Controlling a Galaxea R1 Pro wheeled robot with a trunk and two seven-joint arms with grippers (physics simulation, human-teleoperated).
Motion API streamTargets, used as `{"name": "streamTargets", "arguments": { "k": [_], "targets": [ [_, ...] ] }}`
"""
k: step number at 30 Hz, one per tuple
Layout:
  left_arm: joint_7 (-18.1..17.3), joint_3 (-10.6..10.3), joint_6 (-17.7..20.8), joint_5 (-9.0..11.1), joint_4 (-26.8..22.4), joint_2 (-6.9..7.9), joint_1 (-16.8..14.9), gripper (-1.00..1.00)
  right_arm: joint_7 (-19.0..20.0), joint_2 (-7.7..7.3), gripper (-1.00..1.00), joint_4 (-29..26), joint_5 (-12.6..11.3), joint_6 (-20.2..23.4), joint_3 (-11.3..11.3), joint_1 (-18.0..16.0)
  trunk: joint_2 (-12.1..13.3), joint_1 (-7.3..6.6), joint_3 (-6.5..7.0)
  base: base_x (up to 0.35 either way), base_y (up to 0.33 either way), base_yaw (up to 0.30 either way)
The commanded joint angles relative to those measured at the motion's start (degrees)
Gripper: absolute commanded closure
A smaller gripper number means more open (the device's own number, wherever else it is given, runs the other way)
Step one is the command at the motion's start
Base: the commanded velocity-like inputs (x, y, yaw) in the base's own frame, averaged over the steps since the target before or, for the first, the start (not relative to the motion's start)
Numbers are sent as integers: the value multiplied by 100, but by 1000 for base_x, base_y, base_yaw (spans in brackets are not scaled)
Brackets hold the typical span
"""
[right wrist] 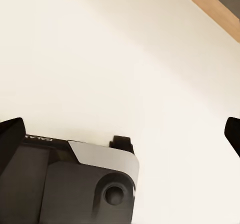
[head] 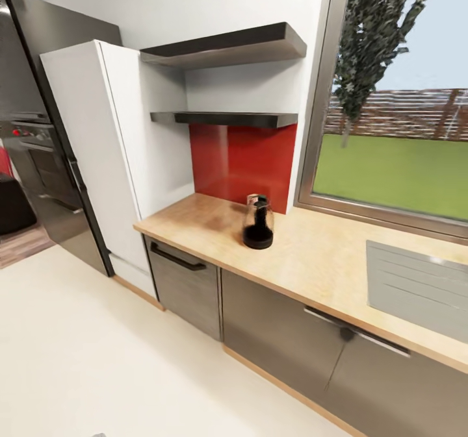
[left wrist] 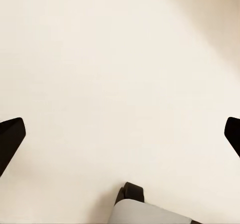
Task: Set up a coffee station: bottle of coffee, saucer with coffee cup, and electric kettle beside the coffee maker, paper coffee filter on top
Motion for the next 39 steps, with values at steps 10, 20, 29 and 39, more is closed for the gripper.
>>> {"name": "streamTargets", "arguments": {
  "k": [10,20,29,39],
  "targets": [
    [-29,50,-23,-59,13,1,-5,-100,-7,-5,-100,-1,-53,7,40,-5,-10,4,-11,204,284,-101],
    [-27,42,-23,-61,13,2,-5,-100,-7,1,-100,-1,-53,7,40,-5,-10,4,-11,202,204,-263],
    [-26,32,-23,-54,13,29,-5,-100,-7,2,-100,-1,-53,7,47,7,-10,4,-10,19,29,-231],
    [-26,32,-28,-59,13,11,-5,-100,-7,-4,-100,-1,-48,7,41,20,-10,4,-9,130,252,-23]
  ]
}}
